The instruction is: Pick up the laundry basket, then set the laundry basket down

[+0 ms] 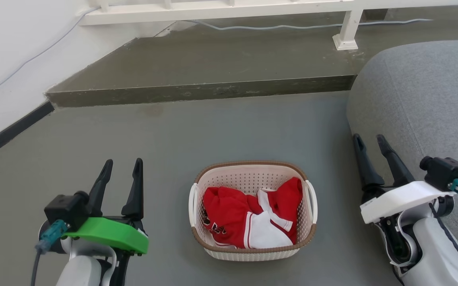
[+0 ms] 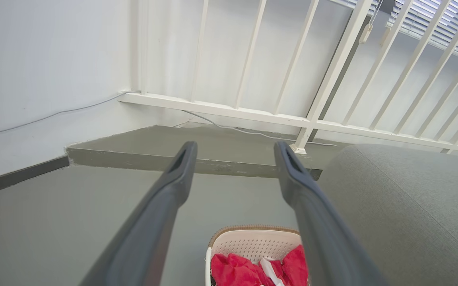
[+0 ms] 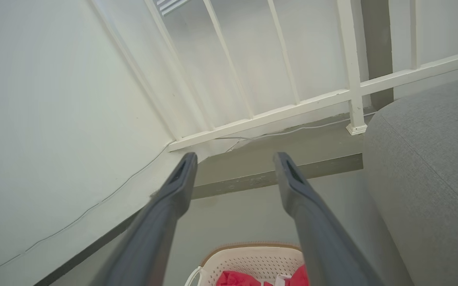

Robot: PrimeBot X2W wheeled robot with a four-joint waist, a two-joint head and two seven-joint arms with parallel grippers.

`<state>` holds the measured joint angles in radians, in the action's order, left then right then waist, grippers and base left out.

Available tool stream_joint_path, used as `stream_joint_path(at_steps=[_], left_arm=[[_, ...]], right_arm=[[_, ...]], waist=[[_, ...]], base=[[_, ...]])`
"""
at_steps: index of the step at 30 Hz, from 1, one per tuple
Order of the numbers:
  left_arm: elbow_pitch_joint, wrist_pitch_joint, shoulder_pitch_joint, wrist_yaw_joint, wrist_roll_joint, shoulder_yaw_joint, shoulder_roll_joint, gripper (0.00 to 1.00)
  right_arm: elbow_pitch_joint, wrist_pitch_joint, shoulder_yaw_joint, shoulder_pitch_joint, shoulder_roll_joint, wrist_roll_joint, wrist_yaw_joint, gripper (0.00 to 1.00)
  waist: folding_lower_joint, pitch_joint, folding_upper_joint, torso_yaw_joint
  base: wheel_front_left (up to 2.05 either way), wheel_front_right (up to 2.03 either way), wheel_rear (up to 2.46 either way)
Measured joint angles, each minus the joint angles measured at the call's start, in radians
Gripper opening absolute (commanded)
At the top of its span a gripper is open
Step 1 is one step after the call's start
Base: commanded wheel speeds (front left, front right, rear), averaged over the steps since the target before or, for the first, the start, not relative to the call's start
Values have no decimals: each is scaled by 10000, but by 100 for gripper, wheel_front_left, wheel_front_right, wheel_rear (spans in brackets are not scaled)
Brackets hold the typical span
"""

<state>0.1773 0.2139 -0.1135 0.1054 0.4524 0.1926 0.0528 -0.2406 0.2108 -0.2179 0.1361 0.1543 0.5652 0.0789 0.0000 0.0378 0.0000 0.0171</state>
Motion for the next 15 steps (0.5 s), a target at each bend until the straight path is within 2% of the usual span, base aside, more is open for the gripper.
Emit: stream_joint_path(at_steps=[10, 15], left_arm=[[-111, 314, -89, 13, -1189, 123, -21, 100], [-155, 351, -121, 42, -1425, 138, -31, 100]], right_arm=[[-33, 307, -184, 46, 4, -1103, 2, 100], [-40, 384, -194, 59, 2, -1440, 4, 100]], waist=[[0, -21, 0, -19], [0, -20, 0, -25]], base=[[0, 0, 0], [0, 0, 0]])
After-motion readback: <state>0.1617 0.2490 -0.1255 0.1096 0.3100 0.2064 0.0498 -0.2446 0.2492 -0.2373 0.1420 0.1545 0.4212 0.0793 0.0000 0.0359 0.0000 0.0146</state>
